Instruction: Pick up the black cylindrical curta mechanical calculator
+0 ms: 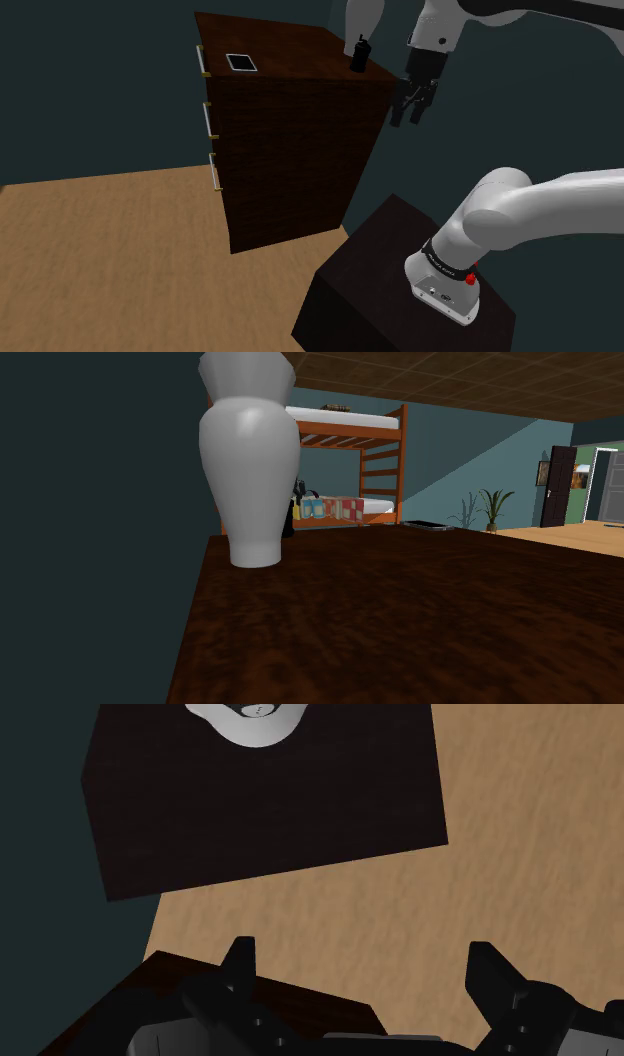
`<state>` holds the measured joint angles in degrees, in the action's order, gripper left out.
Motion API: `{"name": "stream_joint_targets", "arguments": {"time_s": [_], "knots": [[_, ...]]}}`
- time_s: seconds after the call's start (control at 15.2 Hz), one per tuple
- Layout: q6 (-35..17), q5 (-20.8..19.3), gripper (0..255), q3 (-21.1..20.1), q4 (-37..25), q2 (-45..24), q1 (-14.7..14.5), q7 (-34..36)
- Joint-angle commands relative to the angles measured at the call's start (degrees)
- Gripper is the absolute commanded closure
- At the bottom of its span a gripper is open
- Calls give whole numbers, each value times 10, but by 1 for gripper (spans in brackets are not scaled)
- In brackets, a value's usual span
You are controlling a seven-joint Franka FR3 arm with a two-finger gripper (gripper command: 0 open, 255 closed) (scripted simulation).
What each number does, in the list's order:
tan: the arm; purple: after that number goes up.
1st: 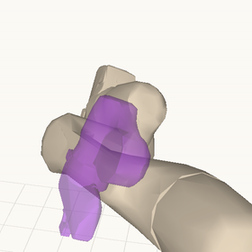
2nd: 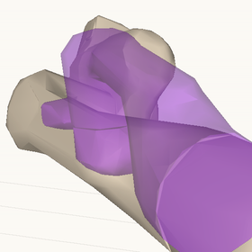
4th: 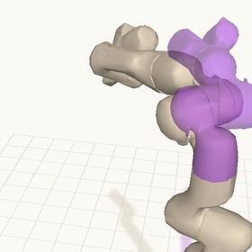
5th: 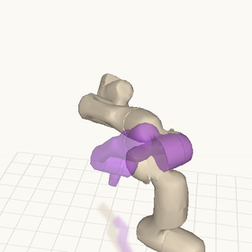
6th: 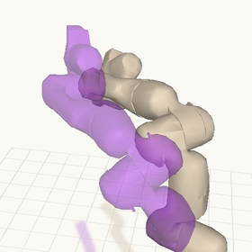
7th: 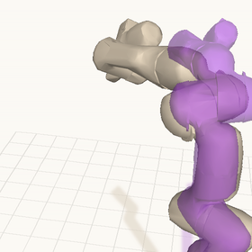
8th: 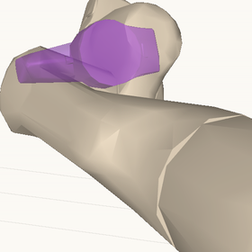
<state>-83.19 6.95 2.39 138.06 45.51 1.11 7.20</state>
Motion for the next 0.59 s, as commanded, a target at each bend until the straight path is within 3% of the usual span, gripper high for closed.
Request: {"name": "stream_joint_targets", "arguments": {"time_s": [0.0, 0.53], "knots": [[0, 0, 0, 0, 0, 0, 0, 0], [-57, -58, 0, 50, -96, -129, 18, -70]]}}
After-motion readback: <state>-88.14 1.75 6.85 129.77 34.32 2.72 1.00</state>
